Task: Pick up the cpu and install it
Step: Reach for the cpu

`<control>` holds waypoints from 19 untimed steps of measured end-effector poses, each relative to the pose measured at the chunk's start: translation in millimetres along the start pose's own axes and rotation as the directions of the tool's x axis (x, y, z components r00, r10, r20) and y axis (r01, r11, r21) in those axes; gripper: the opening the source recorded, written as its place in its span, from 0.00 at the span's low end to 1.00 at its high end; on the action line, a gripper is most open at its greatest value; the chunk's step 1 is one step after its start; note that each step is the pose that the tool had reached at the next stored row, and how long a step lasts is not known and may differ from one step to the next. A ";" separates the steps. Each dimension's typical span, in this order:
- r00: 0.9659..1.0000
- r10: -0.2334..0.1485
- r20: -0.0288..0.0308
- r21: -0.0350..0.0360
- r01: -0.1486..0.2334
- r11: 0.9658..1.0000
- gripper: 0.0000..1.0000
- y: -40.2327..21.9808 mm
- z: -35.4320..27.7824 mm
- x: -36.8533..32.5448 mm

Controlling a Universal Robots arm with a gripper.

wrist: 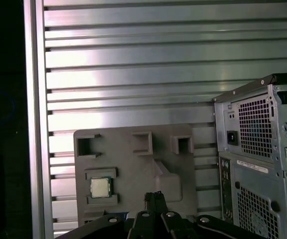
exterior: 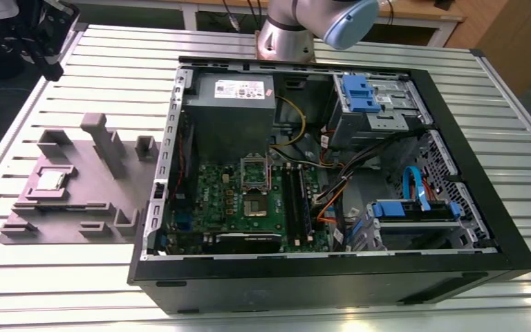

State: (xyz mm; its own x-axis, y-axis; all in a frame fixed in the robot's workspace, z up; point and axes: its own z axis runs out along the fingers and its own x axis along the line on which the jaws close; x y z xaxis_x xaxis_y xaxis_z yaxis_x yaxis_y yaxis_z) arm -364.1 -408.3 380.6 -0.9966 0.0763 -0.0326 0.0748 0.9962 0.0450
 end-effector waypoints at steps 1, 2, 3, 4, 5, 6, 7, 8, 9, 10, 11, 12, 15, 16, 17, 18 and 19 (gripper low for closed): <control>1.000 0.000 0.000 0.000 0.000 1.000 0.10 0.0 0.0 0.0; 1.000 0.000 0.000 0.000 0.000 1.000 0.10 0.0 0.1 0.0; 1.000 0.000 0.000 0.000 0.000 1.000 0.10 0.0 0.2 0.0; 1.000 0.000 0.000 0.000 0.000 1.000 0.10 -0.1 0.3 0.0; 1.000 0.000 0.000 0.000 0.000 1.000 0.10 0.0 0.2 0.0; 1.000 0.000 0.000 0.000 0.000 1.000 0.10 -0.1 0.3 0.0; 1.000 0.000 0.000 0.000 0.000 1.000 0.10 0.0 0.3 0.0; 1.000 0.000 0.000 0.000 0.000 1.000 0.10 0.0 0.5 0.0; 1.000 0.000 0.001 0.000 0.000 1.000 0.10 -0.1 1.3 0.0; 1.000 0.000 0.001 0.000 0.000 1.000 0.10 -0.2 2.1 0.1; 1.000 0.000 0.000 0.000 0.000 1.000 0.10 -0.4 2.9 0.1; 1.000 0.000 0.000 0.000 0.000 1.000 0.10 -0.9 4.1 0.0; 1.000 0.000 0.000 0.000 0.000 1.000 0.10 -2.4 7.9 0.4; 1.000 0.000 0.000 0.000 0.000 1.000 0.10 -3.1 8.9 0.6; 1.000 -0.001 0.000 0.000 0.001 1.000 0.10 -3.7 9.7 0.9; 1.000 0.000 0.000 0.000 0.000 1.000 0.10 -3.9 10.1 1.1; 1.000 0.000 0.000 0.000 0.000 1.000 0.10 -3.9 10.2 1.1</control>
State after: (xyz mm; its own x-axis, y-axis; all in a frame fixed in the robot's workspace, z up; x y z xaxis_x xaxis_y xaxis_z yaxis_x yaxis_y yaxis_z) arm -365.2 -411.7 370.2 -0.9966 0.0759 -0.0327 0.0744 0.9962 0.0451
